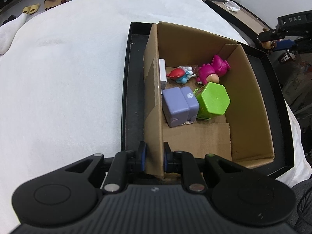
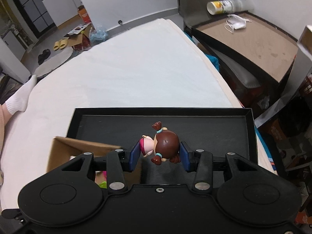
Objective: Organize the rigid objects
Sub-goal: 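Carry the brown-haired doll into the box with the right gripper and release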
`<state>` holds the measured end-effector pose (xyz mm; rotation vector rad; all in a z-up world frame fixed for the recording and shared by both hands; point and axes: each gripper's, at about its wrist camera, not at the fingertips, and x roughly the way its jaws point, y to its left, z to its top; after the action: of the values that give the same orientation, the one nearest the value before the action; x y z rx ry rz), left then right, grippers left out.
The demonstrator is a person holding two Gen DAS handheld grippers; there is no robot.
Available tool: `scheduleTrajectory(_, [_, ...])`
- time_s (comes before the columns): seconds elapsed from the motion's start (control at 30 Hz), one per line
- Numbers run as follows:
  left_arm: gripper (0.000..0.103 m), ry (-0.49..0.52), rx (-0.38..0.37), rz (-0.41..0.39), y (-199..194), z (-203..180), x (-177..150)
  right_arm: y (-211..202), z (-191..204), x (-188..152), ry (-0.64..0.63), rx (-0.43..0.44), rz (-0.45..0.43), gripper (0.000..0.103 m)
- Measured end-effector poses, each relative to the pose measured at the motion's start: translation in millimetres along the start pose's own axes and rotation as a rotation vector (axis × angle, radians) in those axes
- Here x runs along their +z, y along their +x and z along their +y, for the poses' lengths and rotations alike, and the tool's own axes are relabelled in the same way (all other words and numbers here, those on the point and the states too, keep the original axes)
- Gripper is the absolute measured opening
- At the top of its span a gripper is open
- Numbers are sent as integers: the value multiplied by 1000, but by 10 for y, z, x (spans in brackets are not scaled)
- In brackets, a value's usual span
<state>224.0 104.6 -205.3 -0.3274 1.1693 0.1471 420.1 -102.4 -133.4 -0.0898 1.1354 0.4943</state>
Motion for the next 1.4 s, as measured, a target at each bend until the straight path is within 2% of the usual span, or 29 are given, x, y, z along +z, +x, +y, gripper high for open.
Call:
scheduleTrajectory(0.2, [16, -10, -20, -11, -42, 36, -12, -154, 224, -85, -44, 8, -14, 43])
scheduleTrajectory(0.63, [17, -18, -53, -30, -96, 78, -29, -212, 705, -243, -128, -5, 4, 43])
scheduleTrajectory(0.9, [17, -42, -92, -44, -123, 154, -38, -138, 999, -327, -160, 5, 29, 43])
scheduleTrajectory(1.4, [17, -45, -115, -48, -138, 205, -54, 134, 1464, -494, -220, 0, 87, 43])
